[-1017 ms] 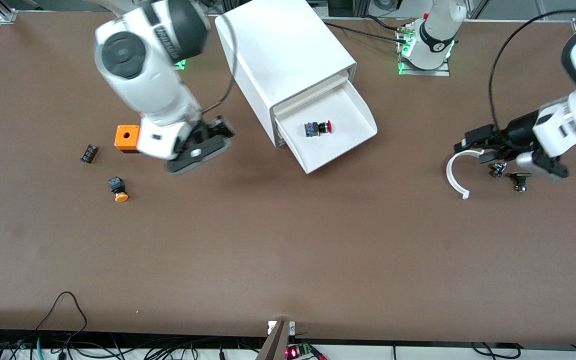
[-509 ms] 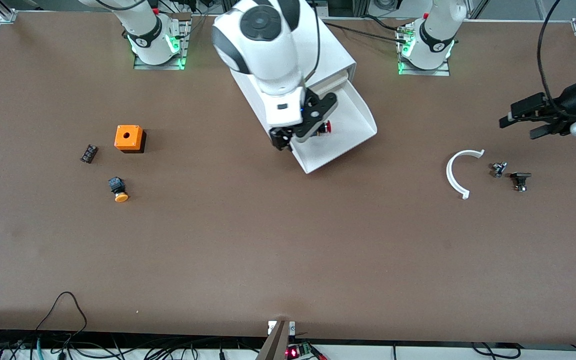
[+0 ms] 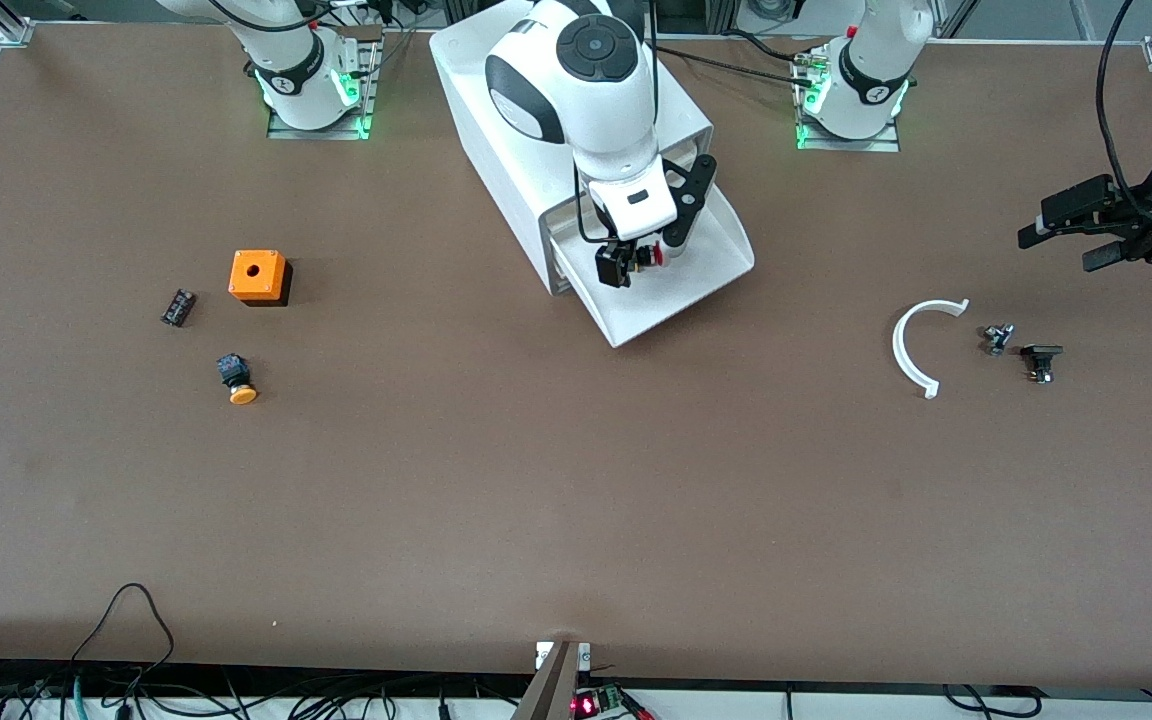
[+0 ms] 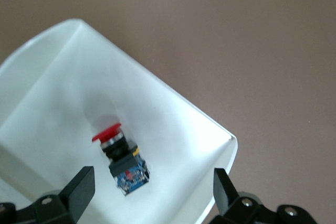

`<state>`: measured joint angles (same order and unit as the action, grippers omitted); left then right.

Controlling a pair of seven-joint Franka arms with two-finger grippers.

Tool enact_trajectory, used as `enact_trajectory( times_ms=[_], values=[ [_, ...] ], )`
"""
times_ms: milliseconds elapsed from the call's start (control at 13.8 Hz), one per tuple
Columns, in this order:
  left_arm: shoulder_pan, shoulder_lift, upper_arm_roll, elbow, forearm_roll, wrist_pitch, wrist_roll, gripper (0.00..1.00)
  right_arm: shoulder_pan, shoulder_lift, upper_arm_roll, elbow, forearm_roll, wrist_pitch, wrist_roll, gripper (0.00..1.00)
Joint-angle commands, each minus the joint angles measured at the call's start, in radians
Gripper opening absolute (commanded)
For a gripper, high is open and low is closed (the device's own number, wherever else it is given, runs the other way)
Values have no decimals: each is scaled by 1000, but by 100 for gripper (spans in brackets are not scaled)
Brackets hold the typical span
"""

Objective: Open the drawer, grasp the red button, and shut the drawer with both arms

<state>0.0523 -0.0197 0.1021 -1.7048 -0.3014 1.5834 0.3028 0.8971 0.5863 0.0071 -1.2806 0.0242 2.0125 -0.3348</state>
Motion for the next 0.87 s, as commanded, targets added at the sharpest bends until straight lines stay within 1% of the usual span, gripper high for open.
enact_trajectory(
  times_ms=[0, 218, 291, 581, 654, 799],
  values=[
    [9, 53, -2, 60, 15, -36, -2, 100, 13, 15, -13, 29, -59, -79, -165, 100],
    [26, 58, -5, 68, -7, -37, -7, 100, 11, 14, -6, 30, -59, -147, -277, 100],
    [26, 58, -5, 67, -7, -37, -7, 100, 10, 14, 10, 30, -61, -158, -294, 100],
    [24, 58, -11, 68, 4, -37, -5, 100, 13, 62, 19, 29, -55, -150, -331, 100],
    [23, 58, -16, 70, 8, -36, -5, 100, 13, 76, 30, 30, -53, -149, -340, 100],
    [11, 58, -19, 89, 53, -36, -5, 100, 20, 95, 37, 29, -53, -146, -339, 100]
  ],
)
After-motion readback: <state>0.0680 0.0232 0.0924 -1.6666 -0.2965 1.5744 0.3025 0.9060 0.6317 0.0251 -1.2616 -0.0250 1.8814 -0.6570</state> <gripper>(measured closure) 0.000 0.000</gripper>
